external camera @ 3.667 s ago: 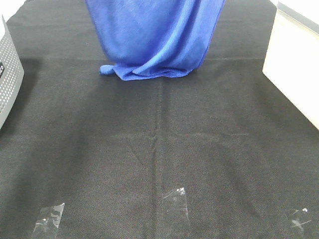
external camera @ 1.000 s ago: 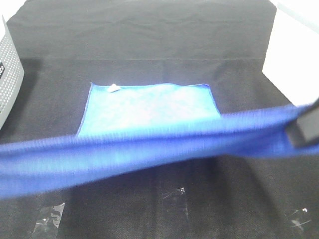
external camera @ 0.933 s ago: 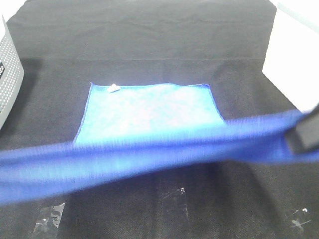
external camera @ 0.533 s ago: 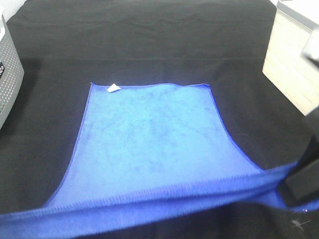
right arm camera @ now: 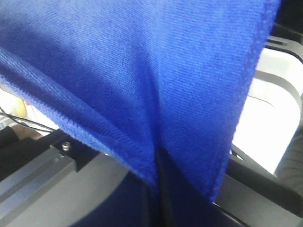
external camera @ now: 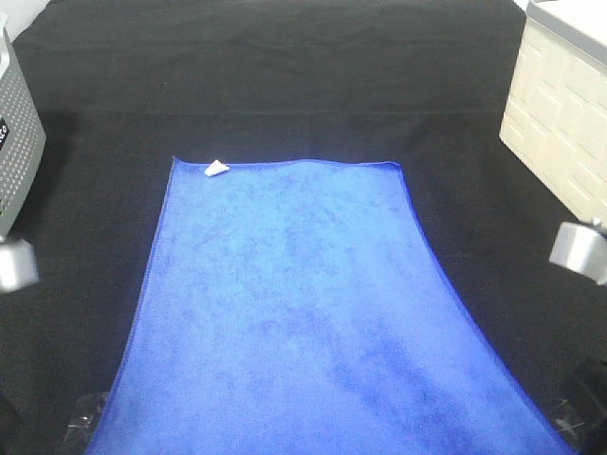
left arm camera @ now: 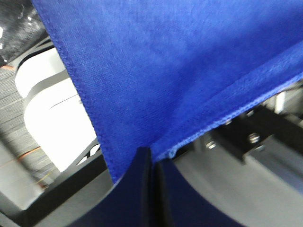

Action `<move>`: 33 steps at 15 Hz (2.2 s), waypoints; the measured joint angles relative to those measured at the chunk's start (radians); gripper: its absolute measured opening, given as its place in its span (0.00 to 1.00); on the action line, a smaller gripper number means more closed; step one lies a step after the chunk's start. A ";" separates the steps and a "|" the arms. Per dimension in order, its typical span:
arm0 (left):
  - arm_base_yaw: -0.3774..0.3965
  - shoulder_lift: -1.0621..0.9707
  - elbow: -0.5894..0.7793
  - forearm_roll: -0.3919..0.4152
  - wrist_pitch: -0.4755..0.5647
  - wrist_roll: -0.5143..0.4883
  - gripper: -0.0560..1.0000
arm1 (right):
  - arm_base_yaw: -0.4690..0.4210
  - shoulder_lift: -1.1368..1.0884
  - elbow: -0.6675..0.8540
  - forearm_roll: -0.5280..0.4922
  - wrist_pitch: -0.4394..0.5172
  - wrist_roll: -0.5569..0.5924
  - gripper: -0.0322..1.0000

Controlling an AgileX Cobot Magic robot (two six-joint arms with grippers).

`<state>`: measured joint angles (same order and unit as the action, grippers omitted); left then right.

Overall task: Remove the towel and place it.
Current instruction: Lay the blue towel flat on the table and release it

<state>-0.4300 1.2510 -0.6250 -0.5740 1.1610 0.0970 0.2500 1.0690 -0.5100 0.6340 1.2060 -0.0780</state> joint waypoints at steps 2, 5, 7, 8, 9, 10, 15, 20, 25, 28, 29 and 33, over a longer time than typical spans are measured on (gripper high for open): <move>-0.112 0.065 0.000 0.025 -0.040 -0.023 0.05 | -0.001 0.039 0.020 -0.021 0.000 -0.017 0.04; -0.245 0.117 0.000 0.043 -0.037 -0.083 0.05 | -0.001 0.115 0.056 -0.032 -0.002 -0.056 0.04; -0.284 0.116 0.000 0.051 -0.004 -0.130 0.05 | -0.001 0.129 0.079 -0.016 -0.001 -0.074 0.04; -0.292 0.108 0.000 0.055 -0.003 -0.150 0.05 | -0.001 0.129 0.088 -0.012 0.002 -0.074 0.04; -0.301 0.093 0.000 0.059 -0.002 -0.164 0.05 | -0.001 0.129 0.100 -0.006 0.000 -0.077 0.04; -0.313 0.075 0.000 0.062 -0.002 -0.182 0.05 | -0.001 0.129 0.116 -0.002 0.000 -0.087 0.04; -0.329 0.107 0.000 0.061 -0.004 -0.206 0.05 | -0.001 0.129 0.137 0.003 0.001 -0.100 0.04; -0.329 0.210 -0.059 0.096 -0.022 -0.169 0.05 | -0.002 0.215 0.137 -0.012 0.000 -0.103 0.04; -0.329 0.298 -0.111 0.119 -0.020 -0.130 0.05 | -0.003 0.342 0.116 0.013 -0.052 -0.182 0.04; -0.329 0.347 -0.167 0.126 -0.020 -0.097 0.05 | -0.003 0.415 0.105 0.016 -0.083 -0.213 0.04; -0.329 0.368 -0.189 0.126 -0.020 -0.091 0.05 | -0.003 0.445 0.103 0.016 -0.095 -0.225 0.04; -0.329 0.456 -0.254 0.124 -0.019 -0.047 0.05 | 0.020 0.522 0.057 0.035 -0.124 -0.265 0.04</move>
<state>-0.7590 1.7070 -0.8790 -0.4500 1.1420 0.0500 0.2700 1.5910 -0.4530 0.6690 1.0820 -0.3430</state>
